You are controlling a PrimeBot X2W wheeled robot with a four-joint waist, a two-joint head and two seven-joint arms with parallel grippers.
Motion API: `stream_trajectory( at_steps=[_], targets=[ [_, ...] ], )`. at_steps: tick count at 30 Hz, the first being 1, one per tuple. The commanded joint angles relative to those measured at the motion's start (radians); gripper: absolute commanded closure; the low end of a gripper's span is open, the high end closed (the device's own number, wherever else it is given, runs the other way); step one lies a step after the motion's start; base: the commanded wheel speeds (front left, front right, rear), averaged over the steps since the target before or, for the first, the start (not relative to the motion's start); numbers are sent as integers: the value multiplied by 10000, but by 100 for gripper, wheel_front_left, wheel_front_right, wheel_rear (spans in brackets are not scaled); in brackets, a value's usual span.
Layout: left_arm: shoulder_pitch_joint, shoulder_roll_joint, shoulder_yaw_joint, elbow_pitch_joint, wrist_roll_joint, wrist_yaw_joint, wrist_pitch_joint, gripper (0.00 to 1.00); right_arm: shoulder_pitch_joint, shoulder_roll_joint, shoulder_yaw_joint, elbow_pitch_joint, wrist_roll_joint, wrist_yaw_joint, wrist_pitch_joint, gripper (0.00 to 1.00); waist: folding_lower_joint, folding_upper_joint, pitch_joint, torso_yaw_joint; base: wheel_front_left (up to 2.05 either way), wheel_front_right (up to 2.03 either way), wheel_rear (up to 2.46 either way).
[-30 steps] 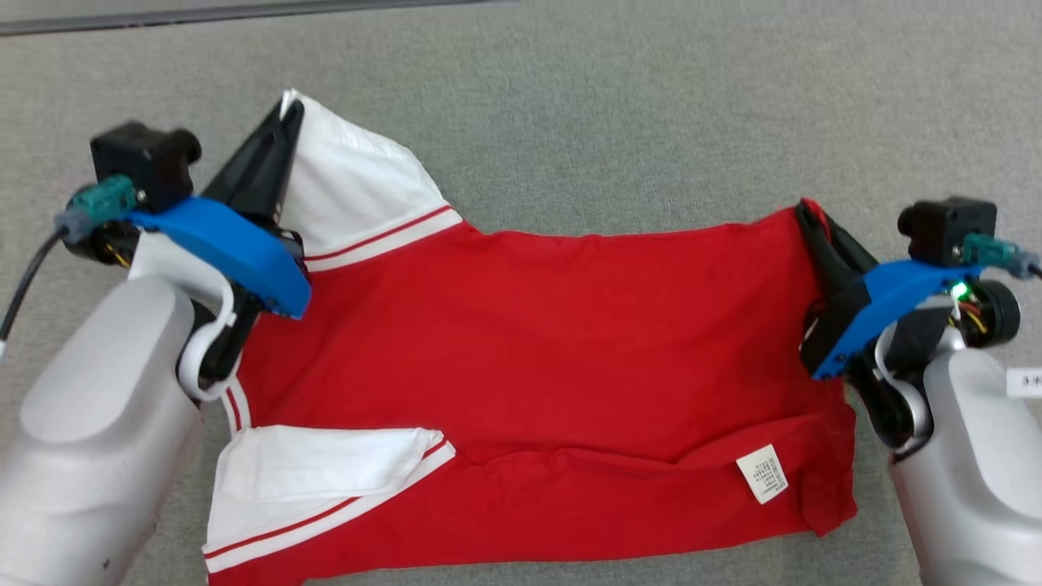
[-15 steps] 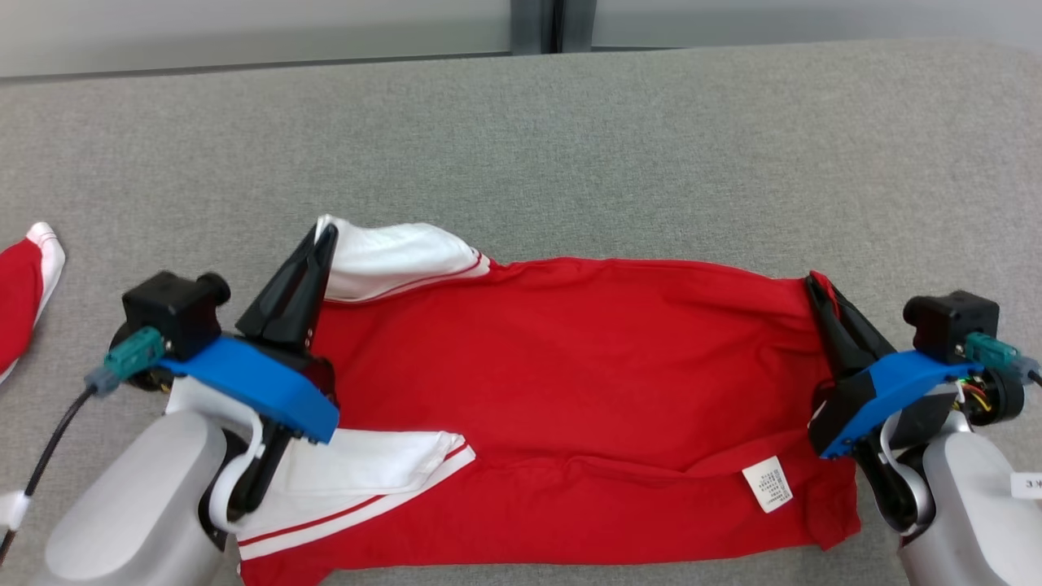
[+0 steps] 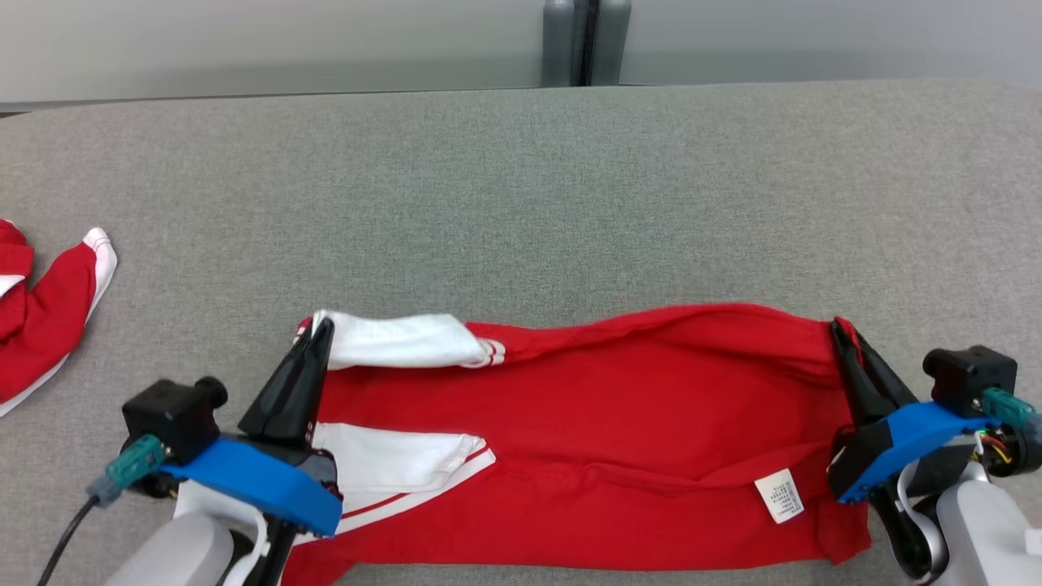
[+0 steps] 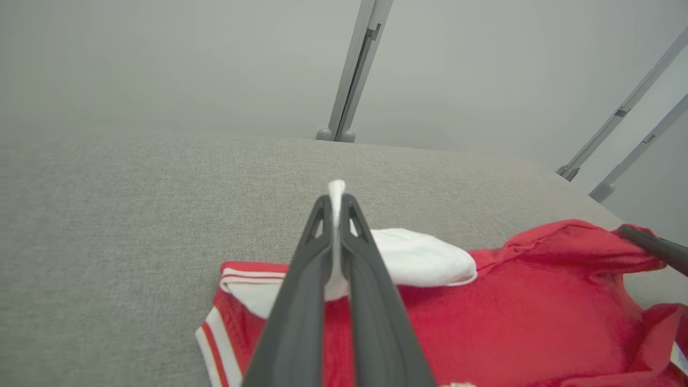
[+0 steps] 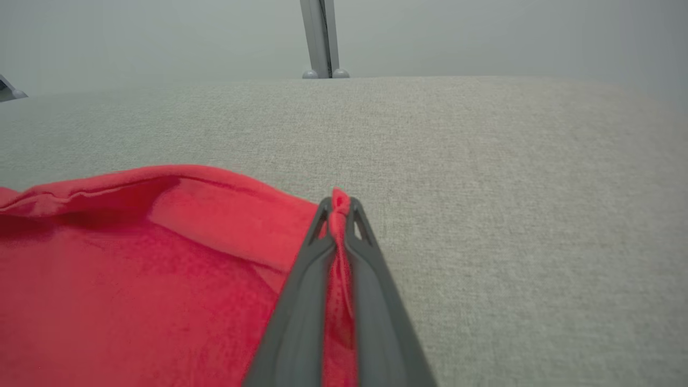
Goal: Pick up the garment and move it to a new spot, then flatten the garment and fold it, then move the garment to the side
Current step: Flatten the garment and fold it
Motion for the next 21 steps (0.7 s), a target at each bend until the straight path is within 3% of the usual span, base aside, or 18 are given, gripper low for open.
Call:
stream_trajectory(
  at_steps=[1, 16, 17, 18, 19, 20, 21],
  targets=[
    [281, 51, 40, -96, -54, 90, -78, 100, 238, -32, -67, -9, -1, 4, -155, 100, 1, 1, -53, -7, 0, 0, 0],
    [2016, -271, 415, 238, 24, 441, -242, 100, 1499, 384, -125, 189, 44, 6, -1152, 100, 1, 1, -504, -88, 0, 0, 0],
    [2090, -336, 415, 272, 47, 443, -240, 100, 1555, 419, -112, 188, 60, 6, -1234, 79, 1, 1, -547, -88, 0, 0, 0],
    [2143, -389, 461, 301, 100, 480, -245, 96, 1622, 453, -135, 177, 97, 6, -1292, 0, 1, 1, -590, -84, 0, 0, 0],
    [2168, -425, 528, 331, 184, 518, -250, 38, 1707, 472, -153, 170, 107, 4, -1356, 0, 1, 1, -646, -79, 0, 0, 0],
    [2221, -492, 616, 361, 251, 540, -254, 0, 1774, 497, -164, 165, 126, 4, -1416, 0, 1, 1, -702, -80, 0, 0, 0],
    [2280, -580, 735, 349, 356, 562, -250, 0, 1823, 514, -175, 101, 158, 6, -1496, 0, 1, 1, -742, -73, 0, 0, 0]
  ],
)
